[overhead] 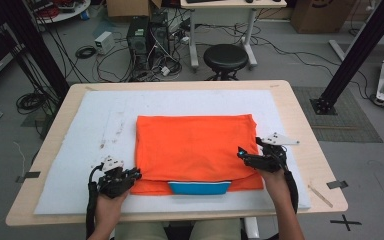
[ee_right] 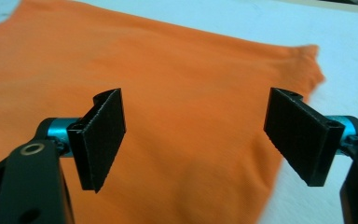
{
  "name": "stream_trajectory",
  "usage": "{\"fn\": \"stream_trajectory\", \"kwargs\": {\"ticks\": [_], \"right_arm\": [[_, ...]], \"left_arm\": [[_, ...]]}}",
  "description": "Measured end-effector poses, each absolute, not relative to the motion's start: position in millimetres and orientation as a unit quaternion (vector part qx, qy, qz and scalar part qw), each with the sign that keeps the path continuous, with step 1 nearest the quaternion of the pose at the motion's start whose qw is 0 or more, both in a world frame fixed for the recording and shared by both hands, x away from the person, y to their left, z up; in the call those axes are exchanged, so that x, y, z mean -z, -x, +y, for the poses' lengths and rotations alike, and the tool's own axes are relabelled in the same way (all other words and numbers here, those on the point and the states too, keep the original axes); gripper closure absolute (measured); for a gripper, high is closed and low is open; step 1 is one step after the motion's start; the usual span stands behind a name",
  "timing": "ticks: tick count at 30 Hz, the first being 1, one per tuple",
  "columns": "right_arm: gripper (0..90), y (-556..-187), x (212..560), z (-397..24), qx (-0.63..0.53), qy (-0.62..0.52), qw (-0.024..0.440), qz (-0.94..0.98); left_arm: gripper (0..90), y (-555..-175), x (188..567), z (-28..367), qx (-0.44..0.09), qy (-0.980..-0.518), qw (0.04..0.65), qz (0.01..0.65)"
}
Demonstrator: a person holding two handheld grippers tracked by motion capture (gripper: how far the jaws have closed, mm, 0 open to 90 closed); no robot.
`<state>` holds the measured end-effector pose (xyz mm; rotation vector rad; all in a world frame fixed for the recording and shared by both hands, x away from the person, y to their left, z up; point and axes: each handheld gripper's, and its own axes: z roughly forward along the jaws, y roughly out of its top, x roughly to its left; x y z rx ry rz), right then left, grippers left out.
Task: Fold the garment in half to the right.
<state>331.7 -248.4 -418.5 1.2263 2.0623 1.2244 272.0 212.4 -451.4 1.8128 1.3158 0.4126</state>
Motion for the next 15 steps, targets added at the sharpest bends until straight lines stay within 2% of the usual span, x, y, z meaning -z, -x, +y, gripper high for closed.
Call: {"fn": "stream_trajectory", "kwargs": {"ticks": [8,15], "right_arm": [[21.0,-345.9,410.6,-220.4,-0.462,-0.402,0.193,0.767],[21.1,-372.9,402.5,-175.9,-0.465,-0.353,0.176,0.792]], "left_arm": [[81.3,-271.4,448.6,216.1,-0.155,-0.726,0.430,0.514],[81.2,-270.8,449.9,217.6,-0.147,-0.727,0.433,0.513]]}}
